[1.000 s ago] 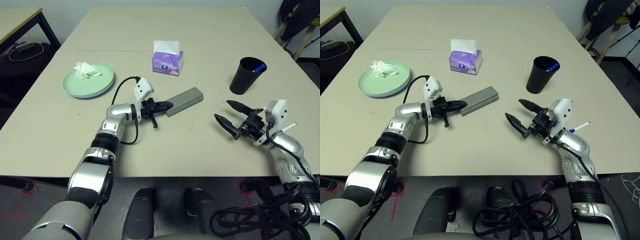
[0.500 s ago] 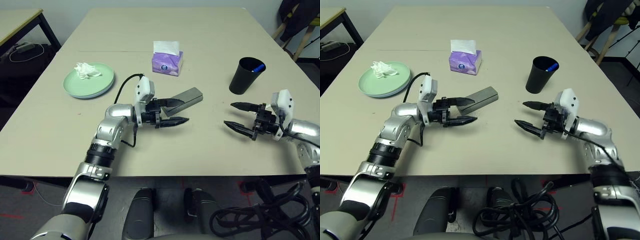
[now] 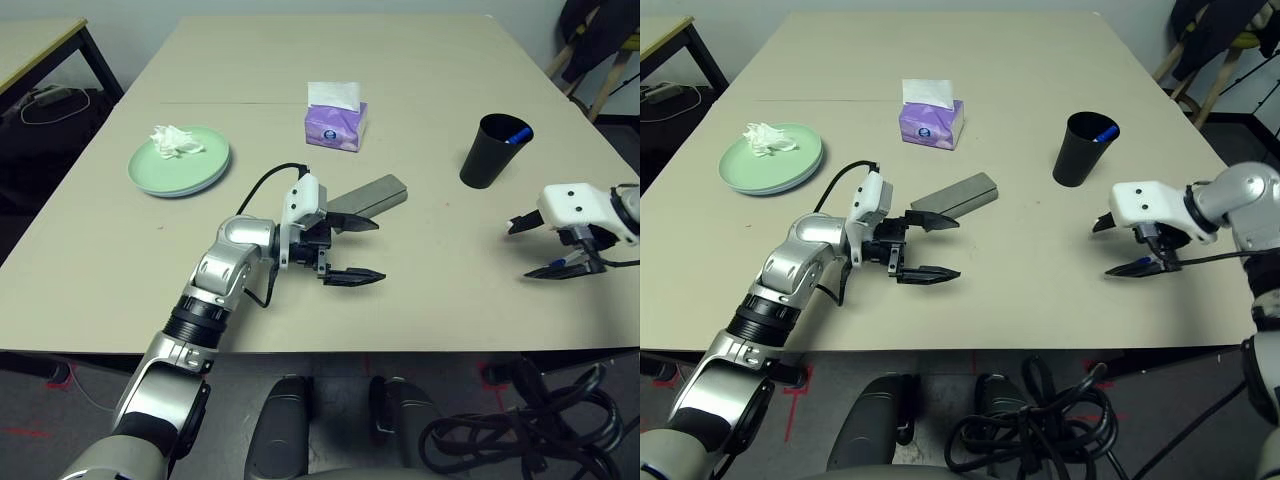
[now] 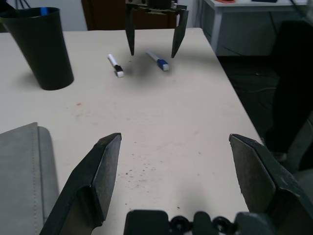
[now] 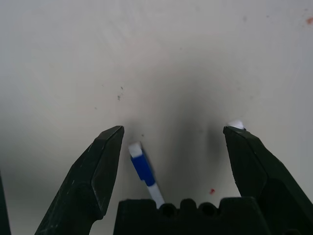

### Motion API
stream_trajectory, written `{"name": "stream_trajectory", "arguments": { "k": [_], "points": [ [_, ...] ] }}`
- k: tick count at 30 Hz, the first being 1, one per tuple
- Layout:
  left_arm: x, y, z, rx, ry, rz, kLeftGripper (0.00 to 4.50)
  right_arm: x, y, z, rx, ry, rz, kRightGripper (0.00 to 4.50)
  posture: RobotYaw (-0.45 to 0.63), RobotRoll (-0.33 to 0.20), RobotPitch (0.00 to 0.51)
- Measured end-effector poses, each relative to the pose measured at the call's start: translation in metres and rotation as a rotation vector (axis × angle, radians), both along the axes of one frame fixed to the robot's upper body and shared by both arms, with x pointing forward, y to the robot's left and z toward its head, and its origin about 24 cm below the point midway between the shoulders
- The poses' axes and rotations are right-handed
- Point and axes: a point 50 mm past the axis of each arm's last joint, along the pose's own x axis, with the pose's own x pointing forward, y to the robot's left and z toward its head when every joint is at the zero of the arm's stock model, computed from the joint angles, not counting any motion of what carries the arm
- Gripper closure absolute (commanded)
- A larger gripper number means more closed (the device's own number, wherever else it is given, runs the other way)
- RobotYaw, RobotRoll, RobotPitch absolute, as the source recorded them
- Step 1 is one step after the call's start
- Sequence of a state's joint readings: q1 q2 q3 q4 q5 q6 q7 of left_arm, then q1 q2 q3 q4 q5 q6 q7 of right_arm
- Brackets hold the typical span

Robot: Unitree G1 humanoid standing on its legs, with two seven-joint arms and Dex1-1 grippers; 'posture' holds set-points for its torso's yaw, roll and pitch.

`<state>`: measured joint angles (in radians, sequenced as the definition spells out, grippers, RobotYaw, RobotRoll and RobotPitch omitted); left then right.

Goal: Organize and tidy the items on the table.

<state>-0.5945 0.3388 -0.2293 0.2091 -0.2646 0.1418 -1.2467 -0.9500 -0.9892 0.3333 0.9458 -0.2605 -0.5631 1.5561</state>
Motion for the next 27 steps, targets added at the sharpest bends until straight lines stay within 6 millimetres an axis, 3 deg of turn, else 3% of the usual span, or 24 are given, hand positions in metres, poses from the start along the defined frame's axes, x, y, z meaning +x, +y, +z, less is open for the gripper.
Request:
{"name": "stream_trajectory", "arguments": {
  "k": [9,27],
  "points": [
    [-0.004,-0.002,-0.007,-0.015,-0.010,0.016,0.03,-0.004,-0.002,-0.008,-0.180,0.030,0.153,0.00,0.11,0.000,0.164],
    [-0.004,-0.003,-0.002,-0.041,-0.020,0.055,0.03,-0.007,-0.009,-0.023,-0.276,-0.005,0.233,0.00,0.14,0.000,0.175]
  ]
}}
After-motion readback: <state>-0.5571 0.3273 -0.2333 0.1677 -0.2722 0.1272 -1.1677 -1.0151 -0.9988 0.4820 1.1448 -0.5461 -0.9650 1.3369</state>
